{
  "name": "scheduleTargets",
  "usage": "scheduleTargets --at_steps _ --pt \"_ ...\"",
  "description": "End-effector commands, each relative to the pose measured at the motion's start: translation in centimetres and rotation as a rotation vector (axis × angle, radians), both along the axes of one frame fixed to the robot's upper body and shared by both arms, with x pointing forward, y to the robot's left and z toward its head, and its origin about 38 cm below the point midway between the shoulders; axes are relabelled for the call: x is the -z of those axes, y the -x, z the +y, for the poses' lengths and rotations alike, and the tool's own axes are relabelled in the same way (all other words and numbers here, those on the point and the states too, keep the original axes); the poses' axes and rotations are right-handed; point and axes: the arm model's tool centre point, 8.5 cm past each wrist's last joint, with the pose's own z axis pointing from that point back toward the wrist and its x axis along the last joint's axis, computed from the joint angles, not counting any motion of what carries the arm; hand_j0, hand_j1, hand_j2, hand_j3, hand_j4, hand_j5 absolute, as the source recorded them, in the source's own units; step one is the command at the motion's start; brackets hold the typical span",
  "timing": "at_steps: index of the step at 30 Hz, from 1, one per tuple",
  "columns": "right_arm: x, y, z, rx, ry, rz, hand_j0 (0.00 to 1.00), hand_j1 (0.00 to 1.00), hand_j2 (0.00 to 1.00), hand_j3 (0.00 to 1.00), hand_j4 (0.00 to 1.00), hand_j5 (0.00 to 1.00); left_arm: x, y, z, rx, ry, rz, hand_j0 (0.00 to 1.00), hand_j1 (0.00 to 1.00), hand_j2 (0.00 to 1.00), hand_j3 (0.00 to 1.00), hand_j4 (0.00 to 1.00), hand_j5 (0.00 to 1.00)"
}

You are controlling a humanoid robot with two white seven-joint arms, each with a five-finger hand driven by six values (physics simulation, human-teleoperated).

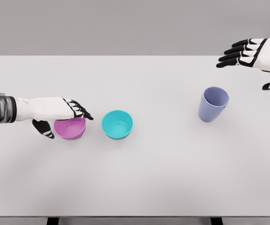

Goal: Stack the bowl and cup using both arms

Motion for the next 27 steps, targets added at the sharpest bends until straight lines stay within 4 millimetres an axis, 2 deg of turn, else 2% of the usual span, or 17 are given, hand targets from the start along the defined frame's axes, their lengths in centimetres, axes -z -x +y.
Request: scheduleTargets --at_steps 1,27 --pt "0.0 0.0 0.0 0.003 -0.001 0.001 1.0 1.0 1.0 1.0 1.0 1.0 0.0 -0.1 -0.1 -0.001 0.003 0.001 1.0 1.0 1.0 1.0 1.0 1.0" --pt "-0.1 0.0 -0.2 0.007 0.008 -0.002 1.0 1.0 1.0 1.0 1.0 1.0 1.9 -0.9 -0.3 -0.015 -0.008 0.029 1.0 1.0 1.0 1.0 1.0 1.0"
